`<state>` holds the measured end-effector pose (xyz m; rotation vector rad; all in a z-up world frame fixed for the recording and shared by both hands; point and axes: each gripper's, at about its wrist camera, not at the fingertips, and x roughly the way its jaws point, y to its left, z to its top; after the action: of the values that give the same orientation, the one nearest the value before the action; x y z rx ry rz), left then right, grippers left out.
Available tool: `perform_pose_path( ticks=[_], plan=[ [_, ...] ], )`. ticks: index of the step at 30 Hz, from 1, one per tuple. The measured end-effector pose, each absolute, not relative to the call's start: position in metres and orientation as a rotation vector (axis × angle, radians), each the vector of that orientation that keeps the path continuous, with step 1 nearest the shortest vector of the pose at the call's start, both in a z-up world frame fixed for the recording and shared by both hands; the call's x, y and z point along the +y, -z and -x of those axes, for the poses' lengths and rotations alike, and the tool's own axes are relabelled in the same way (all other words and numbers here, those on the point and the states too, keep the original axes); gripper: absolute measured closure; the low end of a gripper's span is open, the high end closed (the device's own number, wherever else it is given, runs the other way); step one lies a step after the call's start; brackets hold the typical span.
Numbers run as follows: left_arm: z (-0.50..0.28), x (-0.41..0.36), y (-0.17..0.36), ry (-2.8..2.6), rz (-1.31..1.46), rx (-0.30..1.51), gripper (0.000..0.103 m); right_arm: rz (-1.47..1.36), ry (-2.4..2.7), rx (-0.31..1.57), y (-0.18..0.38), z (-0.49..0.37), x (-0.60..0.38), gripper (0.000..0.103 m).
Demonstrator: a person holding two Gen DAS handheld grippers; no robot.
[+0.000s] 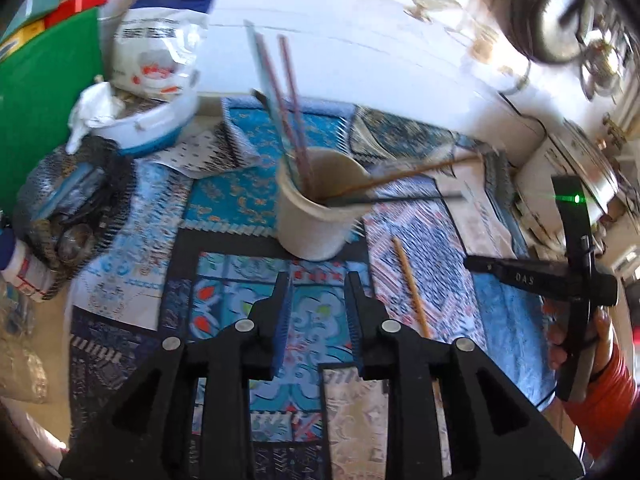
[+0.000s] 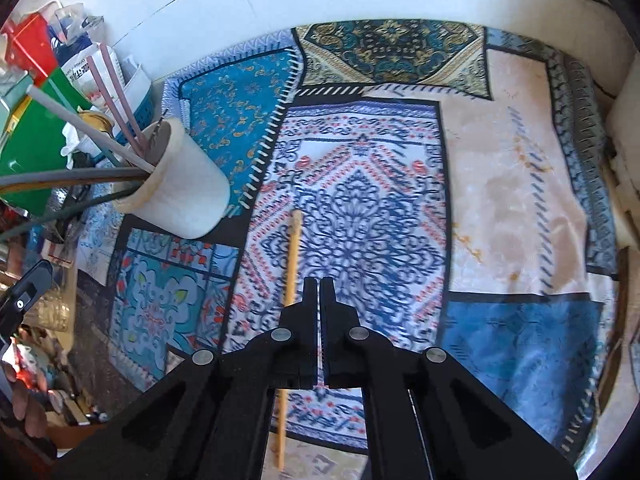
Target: Organize utensils
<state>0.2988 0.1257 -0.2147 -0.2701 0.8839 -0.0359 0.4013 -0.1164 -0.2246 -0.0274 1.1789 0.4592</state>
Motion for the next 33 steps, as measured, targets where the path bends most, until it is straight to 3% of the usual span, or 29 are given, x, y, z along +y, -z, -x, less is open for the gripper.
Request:
perform_pose_path(
  ticks=[4,17,26,28,33],
  plan=[
    [-0.314,0.081,0.234,0.134,0.214,0.962,0.071,0.073,-0.421,1.149,0.218,-0.389,-0.135,0.066],
    [-0.398,-0.014,0.309,0.126,0.108,1.191,0.071,0.003,-0.326,1.142,0.217,-0.365,-0.203,0.066],
    [-0.418,-0.023,0.316,0.125,0.067,1.205,0.085,-0.028,-0.356,1.137,0.22,-0.358,-0.213,0.066],
    [-0.419,-0.031,0.317,0.182,0.029,1.217,0.097,-0.021,-0.361,1.129,0.219,-0.357,-0.213,0.066],
    [-0.415,-0.045,0.318,0.263,-0.015,1.239,0.099,0.015,-0.364,1.09,0.21,-0.353,-0.21,0.066]
  ],
)
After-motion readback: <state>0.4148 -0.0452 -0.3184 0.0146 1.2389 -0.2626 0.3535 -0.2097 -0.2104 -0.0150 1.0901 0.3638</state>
